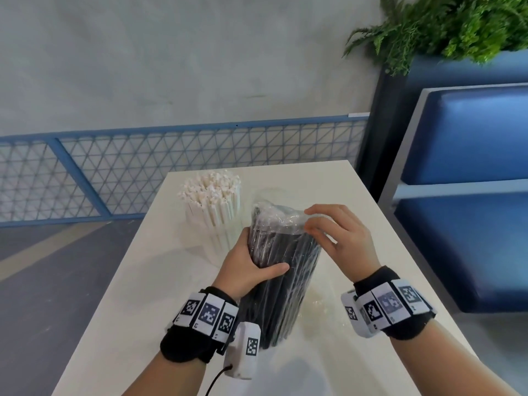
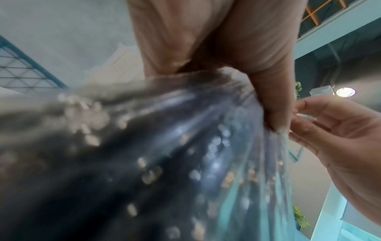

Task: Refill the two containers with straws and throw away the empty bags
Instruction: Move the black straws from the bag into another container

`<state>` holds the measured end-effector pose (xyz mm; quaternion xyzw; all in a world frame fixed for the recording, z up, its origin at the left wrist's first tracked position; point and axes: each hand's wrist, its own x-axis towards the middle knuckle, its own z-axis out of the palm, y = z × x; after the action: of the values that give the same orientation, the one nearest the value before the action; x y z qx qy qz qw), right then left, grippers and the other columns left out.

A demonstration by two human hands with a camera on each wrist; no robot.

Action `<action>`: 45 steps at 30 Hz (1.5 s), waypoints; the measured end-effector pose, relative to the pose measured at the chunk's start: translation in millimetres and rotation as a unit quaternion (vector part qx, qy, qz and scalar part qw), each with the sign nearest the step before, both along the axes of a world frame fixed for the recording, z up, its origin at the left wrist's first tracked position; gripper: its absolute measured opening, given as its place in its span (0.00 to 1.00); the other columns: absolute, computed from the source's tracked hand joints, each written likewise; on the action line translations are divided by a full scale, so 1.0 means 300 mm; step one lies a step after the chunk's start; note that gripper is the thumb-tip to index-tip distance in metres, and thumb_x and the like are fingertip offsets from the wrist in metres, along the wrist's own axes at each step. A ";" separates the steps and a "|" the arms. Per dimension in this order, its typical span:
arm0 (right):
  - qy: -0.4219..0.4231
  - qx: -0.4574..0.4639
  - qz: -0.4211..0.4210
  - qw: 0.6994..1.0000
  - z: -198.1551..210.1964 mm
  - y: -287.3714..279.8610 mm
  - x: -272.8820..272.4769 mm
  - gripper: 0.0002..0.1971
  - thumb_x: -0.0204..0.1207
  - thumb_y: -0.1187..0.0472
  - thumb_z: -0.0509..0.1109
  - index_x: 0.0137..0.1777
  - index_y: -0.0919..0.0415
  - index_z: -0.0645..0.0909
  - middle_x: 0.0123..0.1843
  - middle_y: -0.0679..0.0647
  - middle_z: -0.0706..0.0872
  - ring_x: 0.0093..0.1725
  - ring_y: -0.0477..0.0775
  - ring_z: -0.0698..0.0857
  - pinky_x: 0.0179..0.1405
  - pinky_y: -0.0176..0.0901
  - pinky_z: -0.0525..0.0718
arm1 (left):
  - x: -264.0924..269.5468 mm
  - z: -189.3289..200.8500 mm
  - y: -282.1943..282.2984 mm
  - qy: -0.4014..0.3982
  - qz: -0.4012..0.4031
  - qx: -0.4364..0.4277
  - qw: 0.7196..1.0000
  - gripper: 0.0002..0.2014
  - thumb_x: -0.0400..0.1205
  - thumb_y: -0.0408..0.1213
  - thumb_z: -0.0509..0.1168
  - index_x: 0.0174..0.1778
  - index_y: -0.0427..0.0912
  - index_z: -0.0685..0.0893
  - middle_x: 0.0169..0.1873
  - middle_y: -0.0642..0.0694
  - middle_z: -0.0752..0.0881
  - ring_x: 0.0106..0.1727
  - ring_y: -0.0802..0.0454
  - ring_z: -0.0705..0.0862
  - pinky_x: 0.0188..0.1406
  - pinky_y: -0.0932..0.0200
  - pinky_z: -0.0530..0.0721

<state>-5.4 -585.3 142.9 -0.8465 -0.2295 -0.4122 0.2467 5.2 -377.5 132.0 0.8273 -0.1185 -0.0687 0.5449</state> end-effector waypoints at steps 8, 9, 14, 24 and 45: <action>0.167 0.183 0.020 0.969 0.014 0.006 -0.006 0.05 0.78 0.67 0.66 0.46 0.56 0.79 0.38 0.49 0.88 0.41 0.44 0.87 0.43 0.39 0.85 | -0.003 -0.022 -0.005 -0.008 -0.015 0.038 0.999 0.34 0.63 0.46 0.81 0.61 0.52 0.71 0.50 0.58 0.85 0.52 0.66 0.83 0.45 0.74 0.78; 0.180 0.201 0.023 0.963 0.015 0.006 -0.005 0.05 0.78 0.67 0.66 0.46 0.56 0.78 0.38 0.48 0.88 0.42 0.44 0.87 0.44 0.40 0.86 | -0.003 -0.023 -0.003 -0.010 -0.017 0.042 0.999 0.33 0.63 0.46 0.81 0.60 0.52 0.71 0.50 0.58 0.85 0.51 0.66 0.83 0.45 0.74 0.78; 0.223 0.271 0.030 0.936 0.025 0.025 0.006 0.04 0.79 0.66 0.65 0.46 0.56 0.76 0.39 0.46 0.89 0.42 0.43 0.88 0.47 0.42 0.87 | 0.002 -0.026 0.003 -0.017 -0.018 0.049 0.999 0.35 0.63 0.46 0.81 0.62 0.52 0.71 0.51 0.58 0.84 0.52 0.63 0.84 0.48 0.70 0.78; 0.161 0.049 0.078 0.983 0.059 0.072 0.016 0.04 0.75 0.59 0.70 0.48 0.58 0.82 0.48 0.47 0.87 0.48 0.44 0.83 0.51 0.38 0.80 | 0.015 -0.015 0.035 -0.042 -0.001 0.057 0.997 0.33 0.63 0.45 0.81 0.58 0.55 0.70 0.47 0.60 0.85 0.50 0.70 0.82 0.43 0.77 0.78; 0.097 0.270 0.069 0.955 0.218 0.230 0.049 0.06 0.74 0.62 0.72 0.45 0.63 0.78 0.40 0.52 0.85 0.41 0.44 0.83 0.47 0.32 0.81 | 0.082 0.028 0.171 -0.041 0.050 -0.006 0.998 0.34 0.62 0.42 0.82 0.59 0.61 0.71 0.53 0.62 0.83 0.55 0.69 0.81 0.53 0.70 0.77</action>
<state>9.4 -516.4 208.4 -0.7662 -0.1424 -0.3566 0.5152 29.7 -326.1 140.4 0.8308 -0.0997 -0.0066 0.5476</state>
